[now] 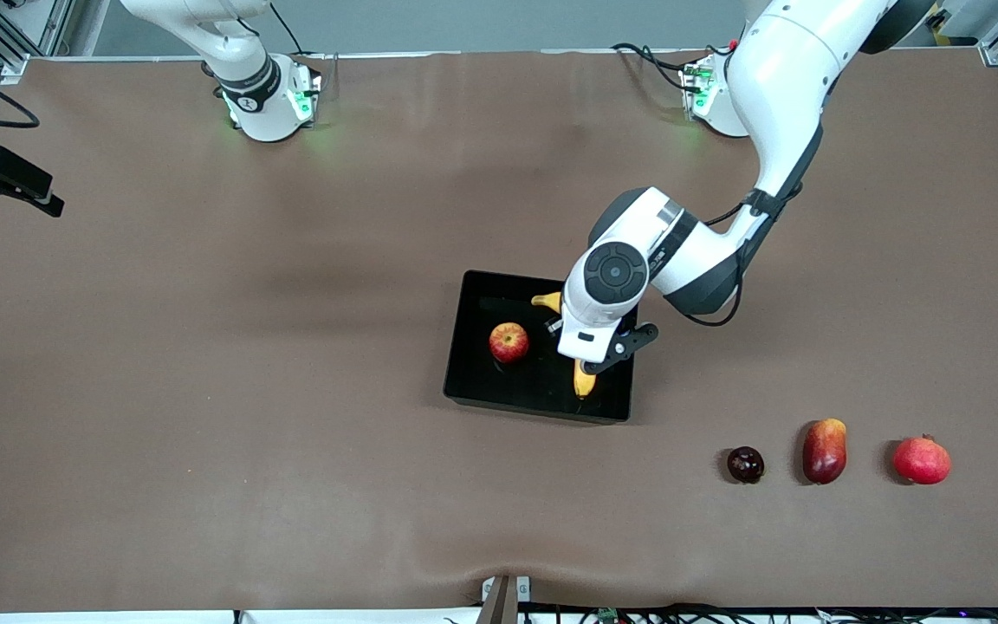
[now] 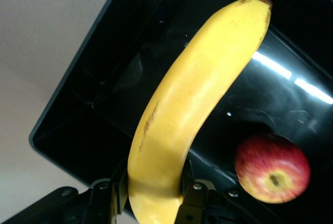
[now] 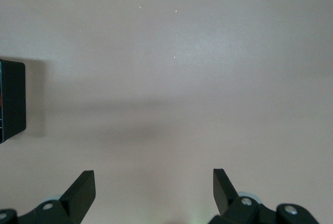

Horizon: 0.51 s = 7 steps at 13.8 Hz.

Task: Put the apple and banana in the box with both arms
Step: 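Carry the banana into the box and lower it with the left gripper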

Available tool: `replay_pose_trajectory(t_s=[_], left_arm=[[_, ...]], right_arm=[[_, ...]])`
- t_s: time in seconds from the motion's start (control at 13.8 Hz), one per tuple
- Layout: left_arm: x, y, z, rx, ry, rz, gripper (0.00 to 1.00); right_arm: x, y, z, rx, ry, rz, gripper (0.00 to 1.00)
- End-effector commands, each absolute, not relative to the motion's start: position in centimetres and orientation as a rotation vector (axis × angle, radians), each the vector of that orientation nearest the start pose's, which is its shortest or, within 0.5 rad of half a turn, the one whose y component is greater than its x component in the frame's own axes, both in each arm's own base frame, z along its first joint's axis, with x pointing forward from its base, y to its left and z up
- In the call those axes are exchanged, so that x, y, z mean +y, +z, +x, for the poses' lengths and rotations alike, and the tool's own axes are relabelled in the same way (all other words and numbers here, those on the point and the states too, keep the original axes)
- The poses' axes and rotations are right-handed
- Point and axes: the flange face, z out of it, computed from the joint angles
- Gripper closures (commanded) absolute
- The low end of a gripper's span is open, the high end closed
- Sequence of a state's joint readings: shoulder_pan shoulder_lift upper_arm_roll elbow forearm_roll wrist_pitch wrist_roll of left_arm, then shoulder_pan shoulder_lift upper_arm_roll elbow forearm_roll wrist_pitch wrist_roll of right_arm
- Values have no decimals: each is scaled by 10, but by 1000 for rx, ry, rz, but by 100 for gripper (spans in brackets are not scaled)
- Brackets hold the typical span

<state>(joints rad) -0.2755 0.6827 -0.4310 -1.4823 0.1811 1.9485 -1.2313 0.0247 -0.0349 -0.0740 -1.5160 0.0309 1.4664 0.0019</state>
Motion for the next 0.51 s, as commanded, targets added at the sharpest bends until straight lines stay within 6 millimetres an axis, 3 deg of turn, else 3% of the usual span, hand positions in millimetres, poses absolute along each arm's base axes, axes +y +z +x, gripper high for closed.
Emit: replay_pose_trajectory(t_s=[0.0,0.43], left_arm=[[-404,271,568,-763,235,-2926,100],[-406,242,571,-735,237,-2946,100]], right_arm=[[-26,663,530,92,21,-3115,0],[-26,663,530,92,21,-3115,0]])
